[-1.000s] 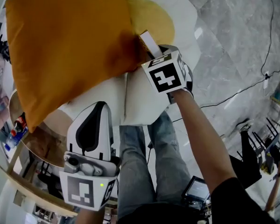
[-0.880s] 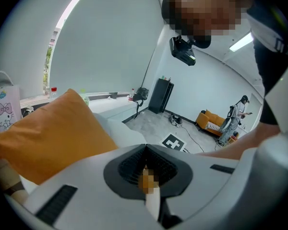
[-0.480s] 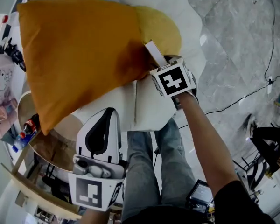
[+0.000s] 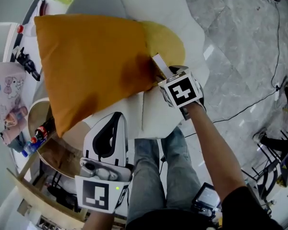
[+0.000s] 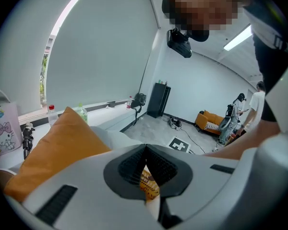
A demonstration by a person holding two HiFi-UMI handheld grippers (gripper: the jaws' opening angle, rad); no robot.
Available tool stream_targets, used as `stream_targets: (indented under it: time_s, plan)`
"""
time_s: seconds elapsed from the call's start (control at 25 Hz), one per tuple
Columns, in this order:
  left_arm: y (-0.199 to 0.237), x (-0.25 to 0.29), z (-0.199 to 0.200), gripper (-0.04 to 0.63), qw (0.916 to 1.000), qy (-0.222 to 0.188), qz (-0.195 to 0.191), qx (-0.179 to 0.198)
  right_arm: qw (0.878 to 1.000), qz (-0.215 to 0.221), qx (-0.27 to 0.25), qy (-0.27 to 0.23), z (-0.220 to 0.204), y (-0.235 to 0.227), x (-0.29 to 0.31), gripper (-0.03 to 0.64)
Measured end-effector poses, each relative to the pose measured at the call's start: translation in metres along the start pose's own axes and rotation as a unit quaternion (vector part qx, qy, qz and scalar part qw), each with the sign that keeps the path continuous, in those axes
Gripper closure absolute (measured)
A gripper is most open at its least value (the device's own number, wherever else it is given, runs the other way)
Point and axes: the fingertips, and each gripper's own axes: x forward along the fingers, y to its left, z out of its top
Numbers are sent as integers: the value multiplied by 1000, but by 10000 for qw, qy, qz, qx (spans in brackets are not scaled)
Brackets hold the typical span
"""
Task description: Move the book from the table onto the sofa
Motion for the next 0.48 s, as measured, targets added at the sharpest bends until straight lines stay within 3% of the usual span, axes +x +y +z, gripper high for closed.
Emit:
stream_targets:
  time_s: [0.48]
  plan:
    - [-33, -23, 58, 591, 9987, -265, -28, 431, 9993, 127, -210, -287, 10, 6, -86, 387]
